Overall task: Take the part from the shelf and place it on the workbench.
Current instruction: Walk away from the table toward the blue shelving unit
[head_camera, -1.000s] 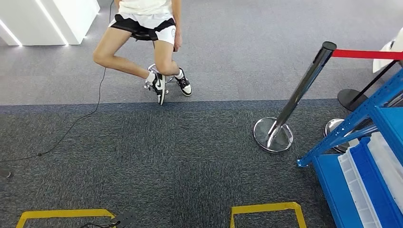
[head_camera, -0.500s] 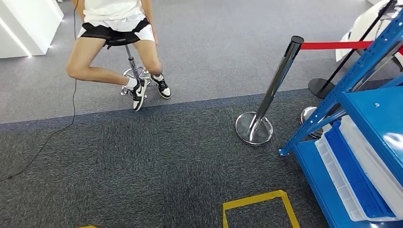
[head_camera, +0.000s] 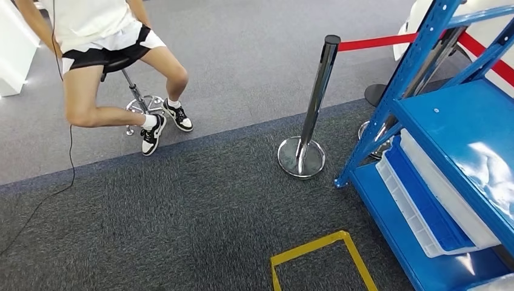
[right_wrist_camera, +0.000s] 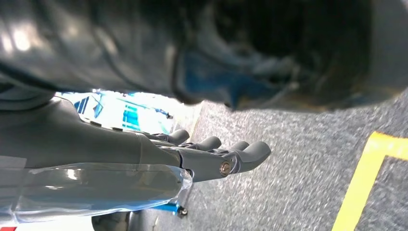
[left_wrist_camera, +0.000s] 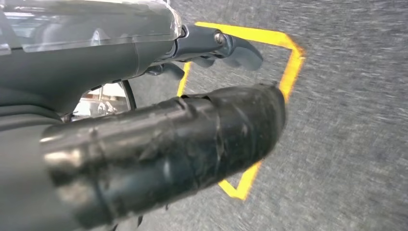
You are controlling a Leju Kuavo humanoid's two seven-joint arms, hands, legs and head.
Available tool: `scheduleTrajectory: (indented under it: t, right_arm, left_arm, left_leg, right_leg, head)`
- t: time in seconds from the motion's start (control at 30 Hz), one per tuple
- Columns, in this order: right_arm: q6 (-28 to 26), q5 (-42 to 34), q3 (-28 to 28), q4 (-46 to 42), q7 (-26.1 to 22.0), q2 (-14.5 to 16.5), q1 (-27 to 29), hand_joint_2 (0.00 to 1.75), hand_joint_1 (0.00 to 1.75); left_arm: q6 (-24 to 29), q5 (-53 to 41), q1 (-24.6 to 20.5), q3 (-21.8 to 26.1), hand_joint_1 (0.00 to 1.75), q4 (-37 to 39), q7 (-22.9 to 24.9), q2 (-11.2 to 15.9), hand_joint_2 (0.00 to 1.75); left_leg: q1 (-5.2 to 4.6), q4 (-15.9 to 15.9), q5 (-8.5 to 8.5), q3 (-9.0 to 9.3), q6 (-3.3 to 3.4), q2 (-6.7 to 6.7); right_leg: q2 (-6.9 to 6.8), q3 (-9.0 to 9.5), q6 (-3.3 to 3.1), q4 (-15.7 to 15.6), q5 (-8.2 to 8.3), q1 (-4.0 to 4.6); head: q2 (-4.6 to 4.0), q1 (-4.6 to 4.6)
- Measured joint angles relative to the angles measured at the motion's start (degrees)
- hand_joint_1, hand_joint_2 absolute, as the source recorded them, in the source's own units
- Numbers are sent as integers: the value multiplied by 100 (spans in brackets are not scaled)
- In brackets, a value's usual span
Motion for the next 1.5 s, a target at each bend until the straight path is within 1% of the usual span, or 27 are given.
scheduleTrajectory:
  t: [0.07,0.1,0.13,0.17,0.23,0.3,0.37,0.43,0.5,0.57,0.6,0.63,0.67,0.73,0.8,0.9,0.97,1.0,1.07,1.1,1.13,1.2,1.27,1.33,1.4,1.43,1.5]
  right_arm:
    - [42,109,90,0,-80,-14,-9,0,0]
    - [58,163,138,0,-108,-18,-10,0,0]
    - [75,215,185,0,-133,-19,-11,0,0]
    - [92,265,226,0,-153,-20,-13,0,0]
    - [142,376,313,0,-197,-15,-19,0,0]
    - [195,497,407,0,-221,-9,-25,0,0]
    - [243,601,504,1,-225,-11,-21,0,0]
    - [271,682,597,1,-232,-27,-22,0,0]
    - [275,728,677,0,-249,-43,-47,0,0]
    - [276,759,740,0,-281,-48,-67,0,0]
    - [283,785,770,0,-295,-54,-69,0,0]
    - [291,813,799,0,-306,-60,-69,0,0]
    - [299,842,827,0,-311,-71,-67,0,0]
    - [310,881,879,0,-320,-86,-67,0,0]
    - [308,896,918,0,-325,-85,-77,0,0]
    - [296,883,934,0,-333,-92,-75,0,0]
    - [263,845,934,0,-336,-93,-86,0,0]
    - [240,816,933,0,-336,-93,-92,0,0]
    - [182,738,924,0,-336,-93,-94,0,0]
    - [157,699,915,0,-336,-92,-92,0,0]
    - [138,665,902,0,-336,-91,-90,0,0]
    - [122,628,876,0,-335,-86,-88,0,0]
    - [112,598,854,0,-328,-64,-87,0,0]
    - [64,508,801,0,-307,-40,-76,0,0]
    - [-8,374,704,1,-266,-32,-59,0,0]
    - [-39,318,649,2,-235,-29,-53,0,0]
    - [-86,237,546,2,-179,-25,-66,0,0]
  left_arm:
    - [6,78,14,97,0,20,99,-48,0]
    - [6,112,18,147,0,28,146,-73,0]
    - [6,145,14,200,0,33,193,-98,0]
    - [7,176,3,251,0,36,242,-122,0]
    - [6,251,-32,351,0,37,340,-157,0]
    - [-1,335,-63,457,0,39,438,-186,0]
    - [-19,403,-113,561,0,40,525,-245,0]
    - [-45,443,-180,649,0,40,586,-324,0]
    - [-75,462,-204,716,0,41,618,-384,0]
    - [-96,481,-199,755,0,41,640,-424,0]
    - [-104,492,-202,769,0,41,654,-444,0]
    - [-110,500,-209,789,0,41,669,-464,0]
    - [-115,506,-220,812,0,41,683,-487,0]
    - [-123,513,-248,853,0,41,708,-520,0]
    - [-133,511,-281,869,0,41,733,-544,0]
    - [-165,485,-337,872,0,41,753,-601,0]
    - [-187,440,-363,872,0,41,748,-629,0]
    - [-200,404,-368,872,0,41,741,-639,0]
    - [-237,310,-370,871,0,41,721,-651,0]
    - [-261,262,-373,867,0,41,713,-659,0]
    - [-283,224,-381,862,0,41,709,-669,0]
    - [-309,181,-418,851,0,41,707,-686,0]
    - [-313,145,-454,845,0,41,699,-692,0]
    - [-322,66,-484,828,0,41,679,-709,0]
    - [-340,-45,-552,779,0,41,640,-756,0]
    - [-349,-99,-592,737,0,41,612,-782,0]
    - [-366,-182,-633,633,0,41,530,-814,0]
  left_leg:
    - [-17,725,-251,-375,40,-116]
    - [-38,878,-222,-479,77,-143]
    - [-67,816,-83,-487,128,-168]
    - [-109,538,147,-395,195,-209]
    - [-190,-199,554,-117,348,-421]
    - [-231,-586,688,43,429,-586]
    - [-233,-703,696,103,435,-537]
    - [-196,-909,752,204,421,-412]
    - [-165,-1056,802,283,403,-266]
    - [-157,-1067,791,295,396,-127]
    - [-143,-1049,771,296,380,-57]
    - [-121,-1022,745,297,358,4]
    - [-91,-980,710,300,326,60]
    - [-54,-863,613,295,227,153]
    - [-65,-751,529,279,130,213]
    - [-64,-704,466,295,46,267]
    - [-29,-465,272,208,15,136]
    - [-19,-171,98,75,13,34]
    - [-25,604,-222,-307,35,-104]
    - [-37,872,-266,-459,60,-131]
    - [-56,939,-194,-524,99,-150]
    - [-126,436,226,-366,223,-227]
    - [-184,-272,578,-88,360,-454]
    - [-212,-567,651,40,418,-593]
    - [-201,-688,681,93,411,-512]
    - [-180,-776,712,128,407,-457]
    - [-139,-930,780,191,403,-318]
  right_leg:
    - [107,2,-37,2,-1,46]
    - [170,9,-48,3,-3,72]
    - [235,19,-56,3,-6,93]
    - [300,31,-59,3,-8,108]
    - [418,34,-58,6,-7,112]
    - [530,5,-34,7,8,78]
    - [627,-11,16,-25,36,51]
    - [480,-43,59,46,-32,73]
    - [198,-252,105,502,-312,73]
    - [78,-570,171,1139,-595,27]
    - [53,-658,212,1312,-615,-3]
    - [31,-646,257,1288,-531,-33]
    - [-4,-531,305,1063,-356,-65]
    - [-159,-194,391,385,-41,-94]
    - [-239,-53,328,77,20,-77]
    - [-135,-77,146,99,-11,-58]
    - [-52,-70,63,79,2,-54]
    - [-8,-68,32,73,7,-45]
    - [98,-71,-5,73,10,-5]
    - [160,-68,-15,74,10,20]
    - [224,-62,-21,75,9,44]
    - [354,-47,-26,74,10,77]
    - [470,-47,-20,74,17,75]
    - [571,-76,14,66,39,39]
    - [633,-90,72,33,67,25]
    - [562,-97,102,45,46,39]
    - [287,-232,161,344,-176,62]
  head:
    - [0,-1]
    - [0,-1]
    - [0,0]
    - [0,0]
    - [0,3]
    - [0,2]
    - [0,-2]
    - [0,4]
    - [0,12]
    - [0,15]
    - [0,15]
    - [0,15]
    - [0,15]
    - [0,19]
    - [0,15]
    - [0,9]
    - [0,9]
    - [0,9]
    - [0,8]
    - [0,9]
    - [0,9]
    - [0,9]
    - [0,12]
    - [0,10]
    - [0,7]
    - [0,10]
    - [0,24]
